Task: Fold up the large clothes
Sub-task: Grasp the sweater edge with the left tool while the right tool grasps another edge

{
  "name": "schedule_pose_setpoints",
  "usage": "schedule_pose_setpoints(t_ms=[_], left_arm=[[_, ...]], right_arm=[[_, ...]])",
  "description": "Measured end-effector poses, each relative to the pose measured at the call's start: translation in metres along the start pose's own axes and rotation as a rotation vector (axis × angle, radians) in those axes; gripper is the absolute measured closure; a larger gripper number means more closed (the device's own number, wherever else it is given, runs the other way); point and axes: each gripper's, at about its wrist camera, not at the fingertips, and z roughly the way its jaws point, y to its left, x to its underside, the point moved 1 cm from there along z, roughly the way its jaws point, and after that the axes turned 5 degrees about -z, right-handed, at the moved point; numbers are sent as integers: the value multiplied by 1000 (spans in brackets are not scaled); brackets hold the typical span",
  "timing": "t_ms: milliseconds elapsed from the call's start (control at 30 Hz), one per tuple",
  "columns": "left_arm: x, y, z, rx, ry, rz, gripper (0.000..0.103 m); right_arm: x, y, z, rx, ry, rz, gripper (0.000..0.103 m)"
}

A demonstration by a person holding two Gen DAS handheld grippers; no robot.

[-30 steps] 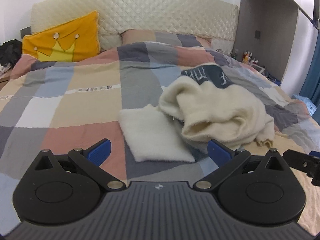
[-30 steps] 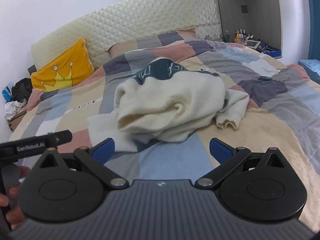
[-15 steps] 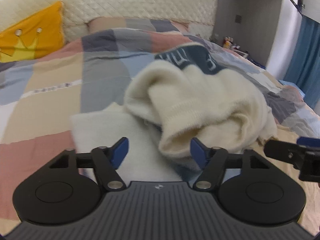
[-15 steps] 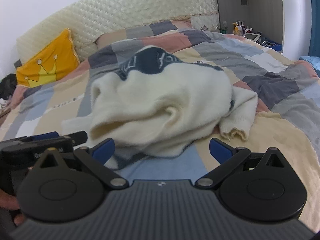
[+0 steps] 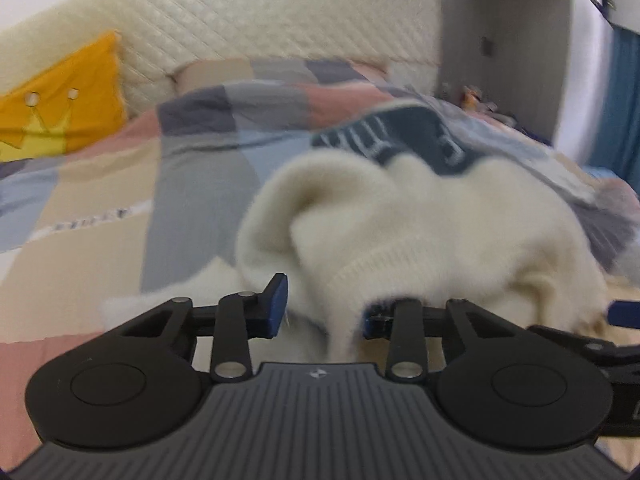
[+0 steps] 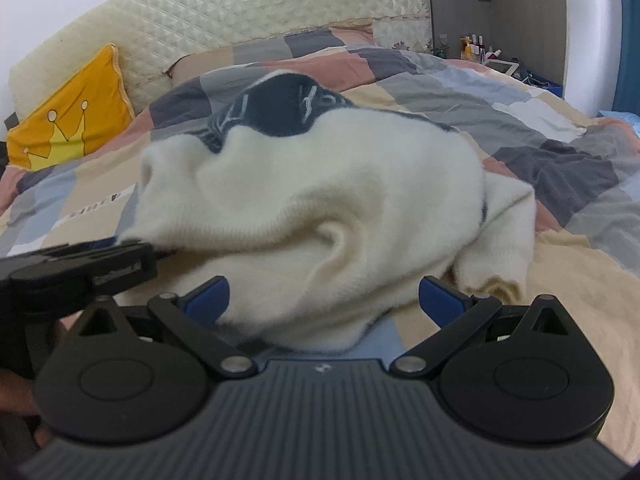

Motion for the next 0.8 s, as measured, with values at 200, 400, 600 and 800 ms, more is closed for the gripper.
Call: schedule_pose_setpoints(t_ms=[200, 400, 600, 800], left_arm=[[-22, 2, -20, 29, -107, -70, 90], [-51, 7, -61, 57, -201, -113, 94], [-66, 9, -87, 62, -199, -124, 94], [-58, 6, -111, 68, -200, -135, 94]], right_arm=[[-6, 8, 16, 65, -56, -16, 0], [-14, -1, 14, 104, -101, 59, 0], [-3, -16, 5, 174, -72, 108, 1], [20, -31, -2, 162, 37, 182, 1]])
